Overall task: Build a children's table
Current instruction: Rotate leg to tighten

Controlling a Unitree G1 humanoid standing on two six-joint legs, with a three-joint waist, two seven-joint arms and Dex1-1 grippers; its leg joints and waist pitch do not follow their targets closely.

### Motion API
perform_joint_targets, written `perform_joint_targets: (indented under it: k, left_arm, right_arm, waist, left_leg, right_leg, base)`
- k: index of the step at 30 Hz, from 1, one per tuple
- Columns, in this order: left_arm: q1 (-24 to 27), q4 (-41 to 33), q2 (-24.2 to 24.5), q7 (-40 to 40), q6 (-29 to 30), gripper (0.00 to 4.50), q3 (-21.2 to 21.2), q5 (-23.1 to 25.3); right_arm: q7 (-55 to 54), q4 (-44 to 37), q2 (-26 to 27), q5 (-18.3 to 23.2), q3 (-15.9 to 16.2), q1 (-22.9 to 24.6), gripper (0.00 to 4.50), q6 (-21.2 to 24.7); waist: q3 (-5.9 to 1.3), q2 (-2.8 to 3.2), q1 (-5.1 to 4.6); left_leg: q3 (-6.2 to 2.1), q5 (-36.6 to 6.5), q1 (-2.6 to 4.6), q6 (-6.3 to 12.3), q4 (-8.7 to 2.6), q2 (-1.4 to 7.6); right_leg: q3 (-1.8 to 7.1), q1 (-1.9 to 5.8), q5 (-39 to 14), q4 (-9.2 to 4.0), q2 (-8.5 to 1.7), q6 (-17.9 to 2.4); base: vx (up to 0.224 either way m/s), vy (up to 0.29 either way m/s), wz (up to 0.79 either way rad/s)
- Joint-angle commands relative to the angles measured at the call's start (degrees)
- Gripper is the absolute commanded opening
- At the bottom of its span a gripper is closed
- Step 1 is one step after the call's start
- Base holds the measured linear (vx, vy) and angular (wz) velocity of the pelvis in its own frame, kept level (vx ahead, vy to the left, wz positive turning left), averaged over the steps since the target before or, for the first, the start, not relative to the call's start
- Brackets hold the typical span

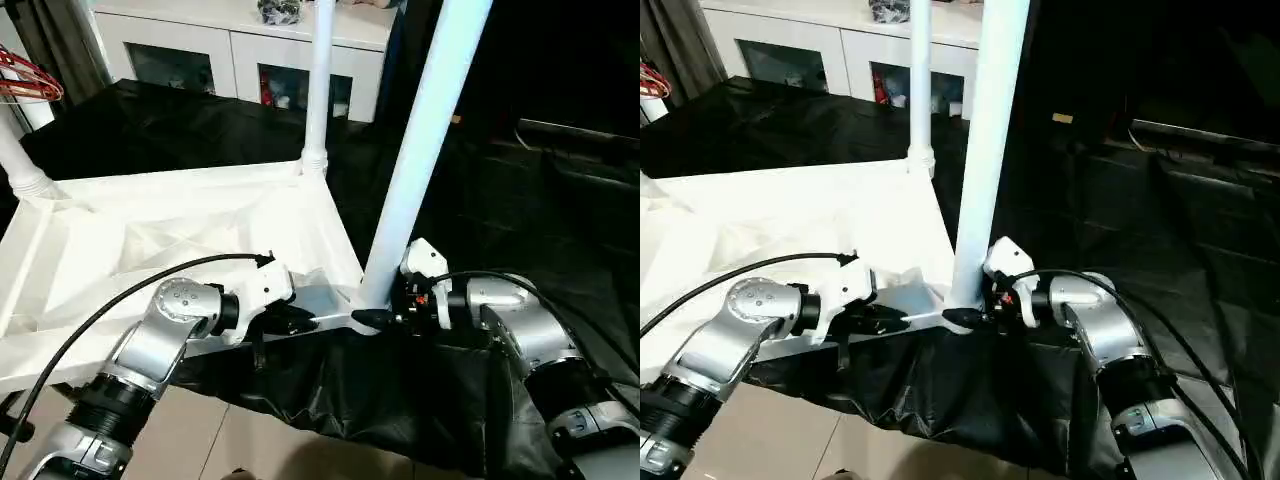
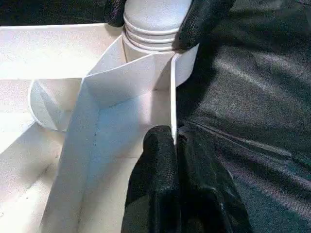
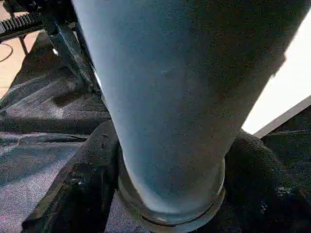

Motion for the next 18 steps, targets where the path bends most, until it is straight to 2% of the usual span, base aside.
perform_joint_targets:
  k: [1,6,9,11,12,14,17,18]
  left_arm:
    - [-0.37,-2.57,-0.55,-0.46,-1.46,0.00,0.10,-2.20]
    - [-0.45,-2.37,-0.87,0.22,-1.23,0.00,0.14,-2.02]
    - [-1.47,-0.66,-2.63,3.43,-0.79,0.00,0.38,-0.79]
    - [-3.19,1.66,-5.04,7.68,-0.35,0.00,0.57,0.70]
    - [-4.18,2.98,-6.33,9.74,-0.13,0.00,0.50,1.48]
    - [-5.59,4.93,-8.14,13.03,0.38,0.00,0.52,2.64]
    - [-7.74,7.85,-10.83,17.37,1.35,0.00,0.67,3.90]
    - [-8.48,8.75,-12.04,19.17,1.90,0.00,0.96,4.13]
  right_arm:
    - [1.22,-1.53,-0.24,0.06,0.51,0.57,2.75,0.48]
    - [1.40,-2.90,0.42,1.06,0.68,1.61,2.67,1.35]
    - [-1.45,-3.55,2.83,1.78,0.23,2.86,2.66,2.45]
    - [-8.49,-1.75,6.16,0.17,-0.28,3.04,2.66,1.90]
    - [-12.66,-0.46,8.20,-0.66,-0.63,2.96,2.66,2.20]
    - [-19.29,1.64,10.96,-2.13,-1.17,2.60,2.66,2.73]
    - [-28.63,4.75,14.94,-3.81,-2.29,1.74,2.65,2.44]
    - [-32.76,5.89,16.75,-3.64,-3.74,1.13,2.65,2.92]
  waist:
    - [-3.95,-0.12,-0.03]
    - [-3.93,-0.15,-0.01]
    - [-3.88,-0.13,0.01]
    - [-3.67,-0.12,-0.18]
    - [-3.75,-0.18,-0.33]
    - [-3.56,-0.14,-0.57]
    - [-3.43,-0.15,-0.62]
    - [-3.41,-0.09,-0.68]
  left_leg:
    - [-1.53,-10.42,0.77,3.07,-3.88,4.02]
    - [-1.51,-10.36,0.70,3.14,-3.88,4.00]
    - [-1.58,-10.98,0.85,2.90,-3.95,4.06]
    - [-1.61,-11.72,0.93,2.33,-4.11,4.03]
    - [-1.72,-12.27,0.99,1.56,-4.11,3.96]
    - [-1.82,-14.35,1.38,0.39,-4.11,3.77]
    - [-1.86,-15.12,1.40,0.27,-4.11,3.70]
    - [-1.89,-15.78,1.63,0.03,-4.17,3.68]
  right_leg:
    - [4.41,2.63,-16.83,-4.97,-6.28,-8.98]
    - [4.44,2.68,-16.71,-4.99,-6.31,-8.91]
    - [4.43,2.57,-17.87,-5.14,-6.35,-8.62]
    - [4.44,2.32,-18.91,-5.32,-6.27,-8.55]
    - [4.34,2.45,-20.05,-5.36,-6.40,-8.23]
    - [4.24,2.20,-24.45,-6.05,-6.62,-7.11]
    - [4.23,2.11,-26.78,-6.44,-6.74,-6.06]
    - [4.21,1.93,-27.77,-6.65,-6.73,-5.60]
  base:
    - [0.000,0.000,0.00]
    - [0.000,0.000,0.00]
    - [0.000,0.000,0.00]
    - [0.000,0.000,0.00]
    - [0.000,0.000,0.00]
    - [0.000,0.000,0.00]
    - [0.000,0.000,0.00]
    - [0.000,0.000,0.00]
